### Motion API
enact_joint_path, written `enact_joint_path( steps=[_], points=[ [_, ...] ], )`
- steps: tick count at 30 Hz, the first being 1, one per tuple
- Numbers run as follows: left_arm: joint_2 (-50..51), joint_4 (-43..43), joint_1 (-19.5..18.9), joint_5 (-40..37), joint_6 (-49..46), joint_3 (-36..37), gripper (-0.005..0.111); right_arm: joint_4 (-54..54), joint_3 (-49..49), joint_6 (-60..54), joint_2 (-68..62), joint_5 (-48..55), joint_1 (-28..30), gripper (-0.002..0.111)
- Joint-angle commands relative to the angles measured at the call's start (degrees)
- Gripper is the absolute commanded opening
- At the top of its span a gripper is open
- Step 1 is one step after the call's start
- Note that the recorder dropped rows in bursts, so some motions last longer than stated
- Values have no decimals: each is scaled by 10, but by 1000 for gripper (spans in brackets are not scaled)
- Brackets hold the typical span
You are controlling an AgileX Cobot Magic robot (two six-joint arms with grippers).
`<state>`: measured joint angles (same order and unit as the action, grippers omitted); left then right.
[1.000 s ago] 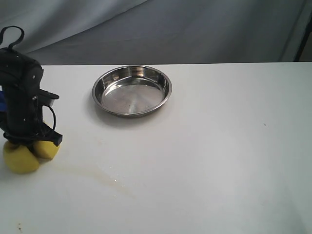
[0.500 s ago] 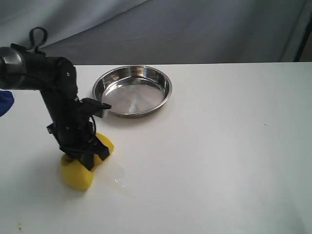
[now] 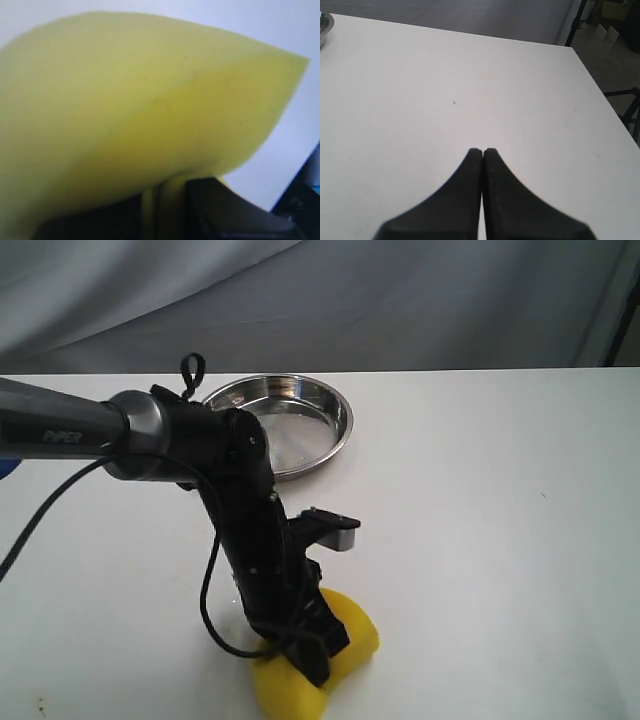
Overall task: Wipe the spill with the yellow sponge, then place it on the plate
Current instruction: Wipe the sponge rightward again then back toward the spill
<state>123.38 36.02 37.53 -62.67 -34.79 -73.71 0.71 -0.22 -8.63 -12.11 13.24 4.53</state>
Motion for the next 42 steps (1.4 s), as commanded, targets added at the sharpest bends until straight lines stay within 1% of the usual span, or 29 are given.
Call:
enact_joint_path(
  steps=[1, 4, 8, 11, 15, 18, 21, 23, 28, 30, 32, 35, 38, 42],
  points=[
    [19, 79, 18, -24, -59, 14, 0, -3, 2, 0, -2, -5, 2, 0],
    [13, 75, 18, -30, -60, 4, 0, -3, 2, 0, -2, -5, 2, 0],
    [-4, 82, 18, -73, -62, -21, 0, -3, 2, 0, -2, -5, 2, 0],
    [-28, 85, 18, -73, -73, -33, 0, -3, 2, 0, -2, -5, 2, 0],
    [-63, 88, 18, -73, -103, -33, 0, -3, 2, 0, -2, -5, 2, 0],
    [-78, 88, 18, -73, -108, -33, 0, -3, 2, 0, -2, -5, 2, 0],
    [-79, 114, 18, -73, -112, -32, 0, -3, 2, 0, -2, -5, 2, 0],
    [-79, 139, 18, -73, -139, -27, 0, -3, 2, 0, -2, -5, 2, 0],
    [-51, 229, 18, -73, -196, 0, 0, -3, 2, 0, -2, -5, 2, 0],
    [-32, 247, 18, -45, -193, 13, 0, -3, 2, 0, -2, -5, 2, 0],
    [-6, 250, 18, -35, -183, 18, 0, -3, 2, 0, -2, -5, 2, 0],
    [35, 251, 17, -42, -131, 18, 0, -3, 2, 0, -2, -5, 2, 0],
    [56, 251, 13, -61, -125, 9, 0, -3, 2, 0, -2, -5, 2, 0],
    [59, 245, -7, -73, -117, -5, 0, -3, 2, 0, -2, -5, 2, 0]
  ],
)
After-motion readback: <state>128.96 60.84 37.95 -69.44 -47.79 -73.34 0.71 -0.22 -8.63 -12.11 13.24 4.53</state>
